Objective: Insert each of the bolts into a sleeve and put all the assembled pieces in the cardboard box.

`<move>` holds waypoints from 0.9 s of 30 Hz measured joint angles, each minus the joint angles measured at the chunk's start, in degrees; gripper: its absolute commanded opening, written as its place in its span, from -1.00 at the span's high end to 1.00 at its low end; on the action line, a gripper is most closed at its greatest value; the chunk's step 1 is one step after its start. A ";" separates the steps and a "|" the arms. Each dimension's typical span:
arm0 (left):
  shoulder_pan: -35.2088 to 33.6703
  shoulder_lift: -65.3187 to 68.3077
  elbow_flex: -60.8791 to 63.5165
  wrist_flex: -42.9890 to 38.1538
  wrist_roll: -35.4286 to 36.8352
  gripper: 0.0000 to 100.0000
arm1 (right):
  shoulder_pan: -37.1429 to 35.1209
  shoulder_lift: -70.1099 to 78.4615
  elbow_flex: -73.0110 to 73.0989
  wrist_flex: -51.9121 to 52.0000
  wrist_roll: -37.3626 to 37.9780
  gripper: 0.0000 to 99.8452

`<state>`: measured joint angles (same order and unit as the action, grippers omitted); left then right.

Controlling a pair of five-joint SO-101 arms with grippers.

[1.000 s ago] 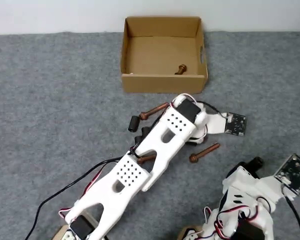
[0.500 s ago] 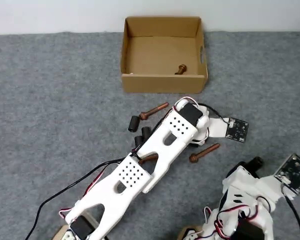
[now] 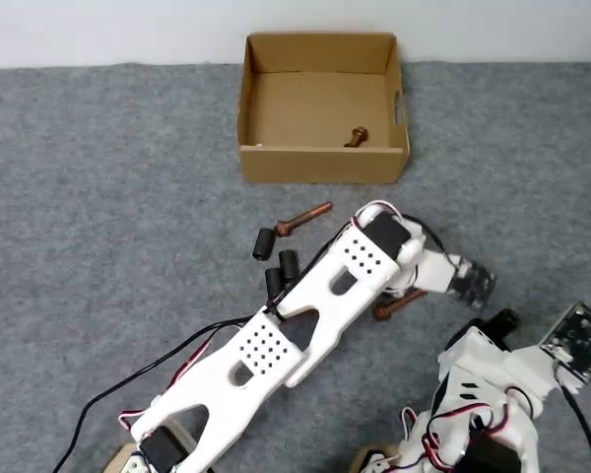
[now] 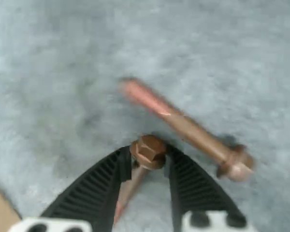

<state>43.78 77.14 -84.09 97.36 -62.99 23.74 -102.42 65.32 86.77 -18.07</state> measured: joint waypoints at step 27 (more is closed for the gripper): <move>-3.34 -9.14 -1.41 1.76 7.21 0.99 | 0.00 0.00 0.00 0.00 0.00 0.98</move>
<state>40.44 68.00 -85.49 99.12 -55.78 23.74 -102.42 65.32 86.77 -18.07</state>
